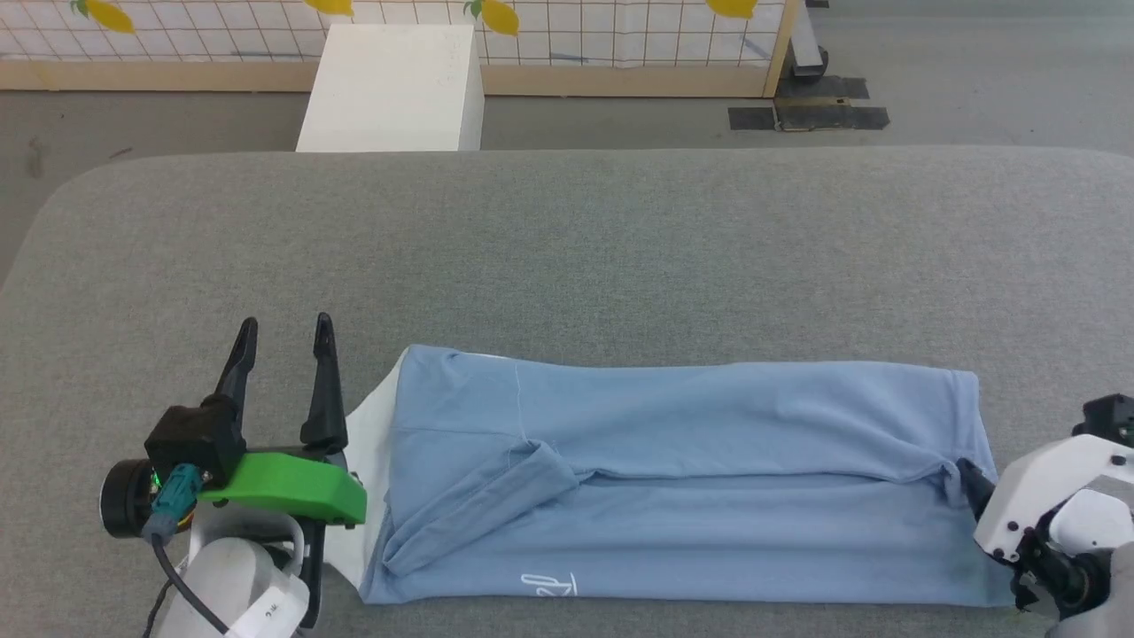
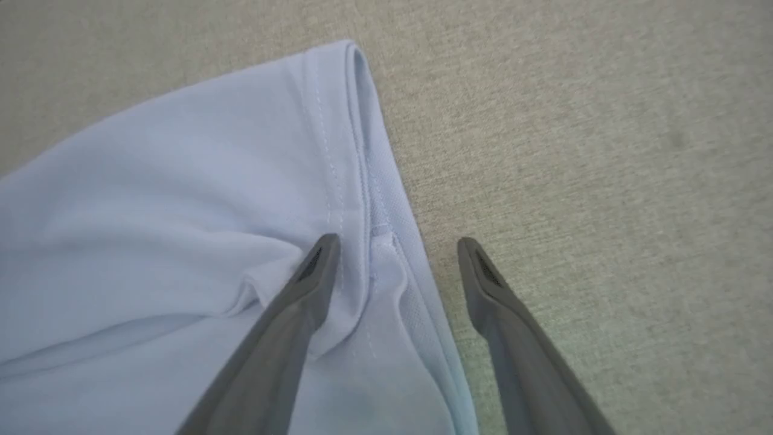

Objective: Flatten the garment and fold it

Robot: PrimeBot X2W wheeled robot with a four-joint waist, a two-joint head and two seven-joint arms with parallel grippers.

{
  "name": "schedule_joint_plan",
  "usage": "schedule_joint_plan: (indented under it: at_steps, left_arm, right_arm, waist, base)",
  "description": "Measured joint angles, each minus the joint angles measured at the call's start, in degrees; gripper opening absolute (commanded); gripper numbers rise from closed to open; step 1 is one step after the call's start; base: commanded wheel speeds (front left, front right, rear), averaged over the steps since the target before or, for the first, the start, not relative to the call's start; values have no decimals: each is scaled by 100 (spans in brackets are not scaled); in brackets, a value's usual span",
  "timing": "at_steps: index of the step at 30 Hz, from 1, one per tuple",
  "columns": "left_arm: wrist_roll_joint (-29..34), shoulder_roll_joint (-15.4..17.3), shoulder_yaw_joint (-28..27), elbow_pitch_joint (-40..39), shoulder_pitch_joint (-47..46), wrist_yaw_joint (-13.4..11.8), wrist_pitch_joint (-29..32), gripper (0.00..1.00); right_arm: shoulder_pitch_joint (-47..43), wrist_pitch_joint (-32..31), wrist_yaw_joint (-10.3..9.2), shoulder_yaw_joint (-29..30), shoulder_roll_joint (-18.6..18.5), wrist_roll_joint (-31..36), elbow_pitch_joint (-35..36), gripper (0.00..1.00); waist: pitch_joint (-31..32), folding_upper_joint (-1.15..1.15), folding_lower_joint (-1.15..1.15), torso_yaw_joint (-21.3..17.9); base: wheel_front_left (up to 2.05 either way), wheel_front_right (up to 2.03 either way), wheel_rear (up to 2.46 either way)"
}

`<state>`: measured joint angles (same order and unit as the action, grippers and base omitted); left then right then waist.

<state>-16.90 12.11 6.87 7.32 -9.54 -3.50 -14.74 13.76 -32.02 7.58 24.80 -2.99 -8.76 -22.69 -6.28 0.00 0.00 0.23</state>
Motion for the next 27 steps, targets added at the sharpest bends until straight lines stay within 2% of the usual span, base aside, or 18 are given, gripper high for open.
schedule_joint_plan:
  at_steps: [6,8,9,10,15,19,27]
  left_arm:
    - [148,-183,-256,84,5,219,0,100]
    - [187,-238,-320,118,5,296,0,100]
    - [193,-265,-349,125,5,312,0,100]
    - [218,-298,-383,133,5,350,0,100]
    - [386,-397,-479,187,5,471,0,100]
    - [444,-474,-542,231,5,553,0,100]
    - [535,-563,-641,303,4,690,0,100]
  right_arm:
    - [166,-637,0,-47,-27,155,-243,100]
    - [206,-844,-1,-114,-45,82,-240,41]
    - [209,-878,-1,-130,-56,30,-232,17]
    - [208,-896,-1,-149,-60,-16,-220,0]
    - [195,-867,-1,-145,0,15,-77,0]
    - [132,-615,2,101,-22,404,60,0]
    - [129,426,2,1330,-472,1790,175,0]
  waist:
    - [-16,0,0,46]
    - [-24,0,0,60]
    - [-28,0,0,63]
    - [-32,0,0,66]
    - [-39,0,0,66]
    - [-40,0,0,68]
    - [-76,0,0,97]
  base:
    - [0,0,0]
    - [0,0,0]
    - [0,0,0]
    - [0,0,0]
    - [0,0,0]
    - [0,0,0]
    - [0,0,0]
